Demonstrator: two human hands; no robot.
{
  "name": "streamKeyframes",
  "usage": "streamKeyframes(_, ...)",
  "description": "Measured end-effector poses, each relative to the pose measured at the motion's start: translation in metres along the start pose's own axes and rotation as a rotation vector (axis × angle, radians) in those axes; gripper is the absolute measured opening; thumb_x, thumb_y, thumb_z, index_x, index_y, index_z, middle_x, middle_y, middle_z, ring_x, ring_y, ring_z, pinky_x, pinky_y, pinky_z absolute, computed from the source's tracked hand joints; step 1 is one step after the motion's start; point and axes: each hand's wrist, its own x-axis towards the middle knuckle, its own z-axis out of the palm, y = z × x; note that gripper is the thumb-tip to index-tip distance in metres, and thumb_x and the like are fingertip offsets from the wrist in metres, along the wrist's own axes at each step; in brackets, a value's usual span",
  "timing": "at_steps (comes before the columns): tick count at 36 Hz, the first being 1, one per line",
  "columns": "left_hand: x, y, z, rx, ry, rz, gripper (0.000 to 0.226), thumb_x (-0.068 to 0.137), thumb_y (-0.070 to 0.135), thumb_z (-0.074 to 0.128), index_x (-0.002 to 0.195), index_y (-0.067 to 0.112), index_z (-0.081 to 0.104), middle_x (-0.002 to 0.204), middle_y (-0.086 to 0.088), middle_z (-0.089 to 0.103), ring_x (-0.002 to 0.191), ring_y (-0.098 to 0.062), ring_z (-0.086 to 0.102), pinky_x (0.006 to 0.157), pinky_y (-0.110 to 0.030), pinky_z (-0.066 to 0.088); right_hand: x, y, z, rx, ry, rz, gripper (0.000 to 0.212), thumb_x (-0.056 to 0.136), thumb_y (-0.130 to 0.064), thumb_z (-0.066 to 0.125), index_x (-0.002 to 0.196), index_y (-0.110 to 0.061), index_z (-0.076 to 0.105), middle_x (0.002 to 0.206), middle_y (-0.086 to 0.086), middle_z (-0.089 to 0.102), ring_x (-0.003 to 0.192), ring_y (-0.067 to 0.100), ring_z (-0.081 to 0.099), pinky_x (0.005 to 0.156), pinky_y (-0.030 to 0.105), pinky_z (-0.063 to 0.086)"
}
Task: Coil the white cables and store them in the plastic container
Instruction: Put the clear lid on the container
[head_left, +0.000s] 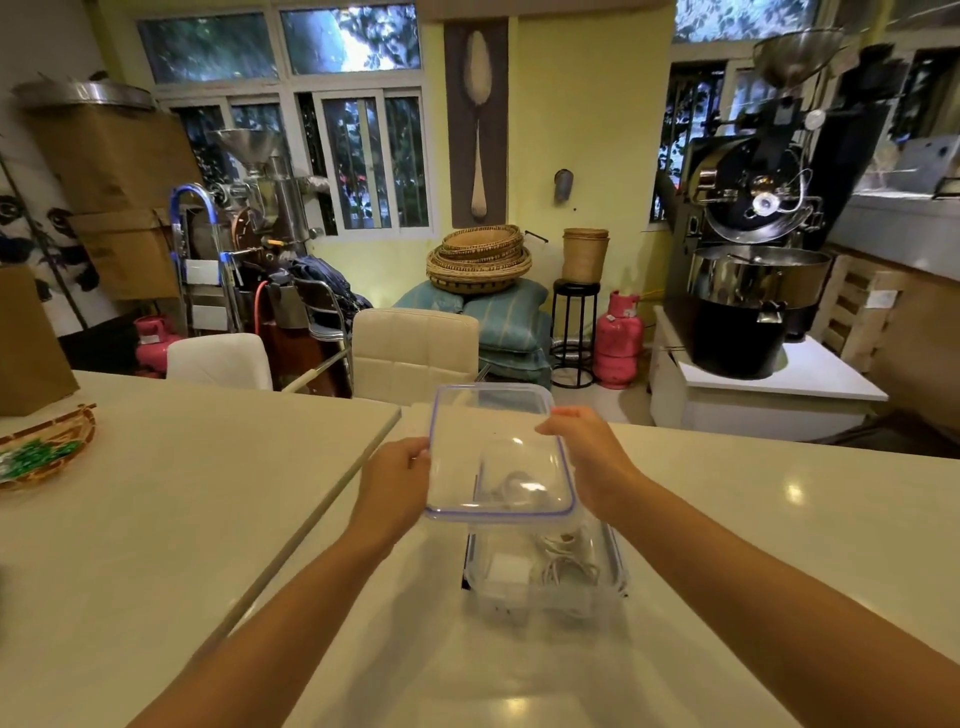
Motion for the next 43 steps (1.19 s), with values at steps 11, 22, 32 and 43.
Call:
streamKeyframes(11, -0.022, -0.011, 0.050, 0.082, -0.117, -0.035, 0.030, 0.092, 0.006, 0.039, 0.087, -0.001, 0.067, 0.086, -0.019, 0.069, 0.080, -0.030, 0.062, 0.070, -0.034, 0.051, -0.013, 0.039, -0.042, 0.010, 0.109, 0.071, 0.026, 0.080, -0.005, 0.057, 0.103, -0.011, 0.047, 0.106, 0.006, 0.048, 0.099, 0.021, 0.044, 0.081, 0.032, 0.034)
streamKeyframes(22, -0.024, -0.021, 0.056, 0.165, -0.134, -0.073, 0.032, 0.093, 0.007, 0.034, 0.090, -0.002, 0.065, 0.088, -0.018, 0.066, 0.077, -0.025, 0.060, 0.054, -0.021, 0.044, -0.015, 0.047, -0.042, -0.057, 0.059, 0.108, 0.036, 0.083, -0.009, 0.056, 0.116, -0.011, 0.044, 0.113, 0.003, 0.043, 0.103, 0.019, 0.039, 0.085, 0.032, 0.035)
streamKeyframes(32, -0.026, -0.024, 0.061, 0.147, -0.116, -0.069, 0.032, 0.095, 0.010, 0.035, 0.094, 0.001, 0.065, 0.089, -0.015, 0.066, 0.076, -0.021, 0.059, 0.055, -0.014, 0.045, -0.014, 0.050, -0.042, -0.145, 0.027, 0.094, 0.037, 0.085, -0.010, 0.055, 0.119, -0.009, 0.043, 0.131, 0.010, 0.044, 0.104, 0.018, 0.039, 0.087, 0.031, 0.035)
streamKeyframes(43, -0.022, -0.030, 0.057, 0.229, -0.150, -0.027, 0.028, 0.095, 0.017, 0.036, 0.109, 0.009, 0.059, 0.112, -0.010, 0.059, 0.090, -0.017, 0.054, 0.075, -0.023, 0.045, -0.013, 0.050, -0.049, -0.222, 0.004, 0.075, 0.020, 0.087, -0.015, 0.054, 0.103, -0.019, 0.044, 0.112, -0.001, 0.043, 0.100, 0.015, 0.040, 0.084, 0.029, 0.035)
